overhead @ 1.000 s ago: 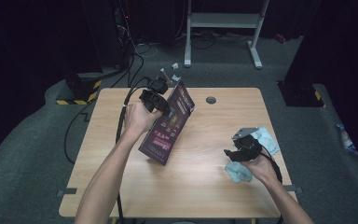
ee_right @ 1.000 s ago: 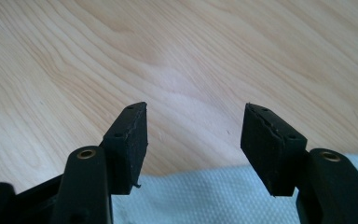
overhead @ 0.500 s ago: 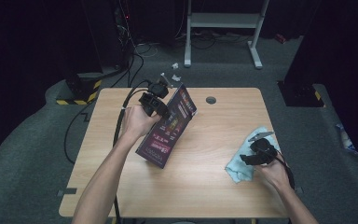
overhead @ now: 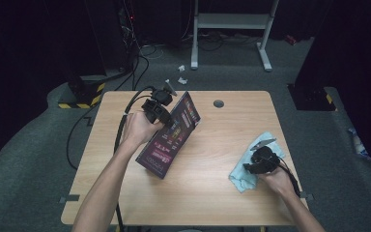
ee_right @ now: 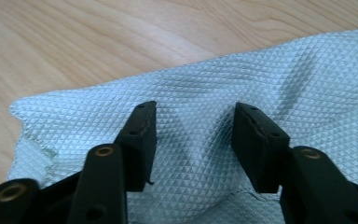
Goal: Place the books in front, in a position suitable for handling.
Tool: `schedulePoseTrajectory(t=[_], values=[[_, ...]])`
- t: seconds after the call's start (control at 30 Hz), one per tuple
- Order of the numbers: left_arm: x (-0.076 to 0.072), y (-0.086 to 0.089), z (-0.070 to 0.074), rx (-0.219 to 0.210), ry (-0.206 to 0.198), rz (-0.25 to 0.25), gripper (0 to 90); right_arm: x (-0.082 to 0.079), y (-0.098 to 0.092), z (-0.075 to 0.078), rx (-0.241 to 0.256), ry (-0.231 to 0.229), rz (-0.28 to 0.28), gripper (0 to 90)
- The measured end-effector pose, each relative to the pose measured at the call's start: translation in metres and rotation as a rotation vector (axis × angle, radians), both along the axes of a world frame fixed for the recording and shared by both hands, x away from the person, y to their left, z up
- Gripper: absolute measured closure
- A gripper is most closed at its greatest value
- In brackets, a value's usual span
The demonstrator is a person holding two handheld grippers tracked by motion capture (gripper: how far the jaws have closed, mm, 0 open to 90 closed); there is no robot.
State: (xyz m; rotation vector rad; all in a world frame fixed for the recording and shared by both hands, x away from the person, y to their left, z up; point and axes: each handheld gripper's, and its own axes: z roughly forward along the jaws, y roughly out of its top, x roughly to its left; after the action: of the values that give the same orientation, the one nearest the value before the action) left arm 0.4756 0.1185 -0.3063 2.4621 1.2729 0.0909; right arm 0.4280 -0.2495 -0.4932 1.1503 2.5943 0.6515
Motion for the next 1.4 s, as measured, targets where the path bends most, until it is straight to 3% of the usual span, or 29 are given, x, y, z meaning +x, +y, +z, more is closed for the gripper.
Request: schedulePoseTrajectory(t=[0.07, 0.13, 0.17, 0.33, 0.43, 0.53, 0.6, 0.67, 0.83, 1.0, 1.13, 1.2, 1.3, 1.4], values=[[0.0, 0.001, -0.001, 0.01, 0.011, -0.005, 83.6, -0.001, 0.002, 0.004, -0.004, -0.029, 0.003, 48.4], [-0.001, 0.002, -0.002, 0.014, 0.022, -0.005, 83.6, 0.0, 0.0, 0.009, 0.022, -0.073, -0.017, 37.8], [-0.001, 0.002, -0.003, 0.018, 0.03, -0.004, 83.6, 0.001, -0.002, 0.01, 0.039, -0.073, -0.03, 34.9], [0.0, 0.001, -0.007, 0.034, 0.046, -0.013, 83.6, 0.011, -0.008, 0.005, 0.042, 0.026, -0.08, 30.6], [0.0, -0.001, -0.01, 0.032, 0.052, -0.019, 83.6, 0.01, -0.005, -0.002, 0.008, 0.025, -0.063, 34.0], [0.0, -0.004, -0.013, 0.028, 0.051, -0.036, 83.6, 0.005, -0.001, -0.003, 0.009, -0.015, -0.053, 48.7], [0.0, -0.007, -0.013, 0.028, 0.049, -0.052, 83.6, 0.001, 0.002, -0.003, 0.008, -0.036, -0.02, 65.3], [-0.001, -0.011, -0.013, 0.021, 0.044, -0.058, 83.6, -0.001, 0.007, -0.002, -0.009, -0.048, 0.02, 75.6], [-0.001, -0.018, -0.014, 0.015, 0.045, -0.077, 83.5, 0.0, 0.017, 0.002, -0.046, -0.034, 0.049, 83.6], [-0.001, -0.024, -0.016, 0.02, 0.051, -0.088, 83.5, 0.001, 0.029, 0.03, 0.095, -0.116, 0.063, 84.2], [0.001, -0.028, -0.017, 0.016, 0.053, -0.096, 83.5, 0.007, 0.051, 0.061, 0.177, -0.183, 0.092, 84.3], [0.002, -0.029, -0.017, 0.013, 0.052, -0.102, 83.6, 0.015, 0.063, 0.073, 0.216, -0.193, 0.098, 84.4], [0.002, -0.029, -0.018, 0.007, 0.051, -0.11, 83.5, 0.027, 0.08, 0.084, 0.242, -0.204, 0.096, 84.5], [0.002, -0.029, -0.018, 0.002, 0.05, -0.118, 83.5, 0.035, 0.095, 0.091, 0.236, -0.214, 0.1, 84.5]])
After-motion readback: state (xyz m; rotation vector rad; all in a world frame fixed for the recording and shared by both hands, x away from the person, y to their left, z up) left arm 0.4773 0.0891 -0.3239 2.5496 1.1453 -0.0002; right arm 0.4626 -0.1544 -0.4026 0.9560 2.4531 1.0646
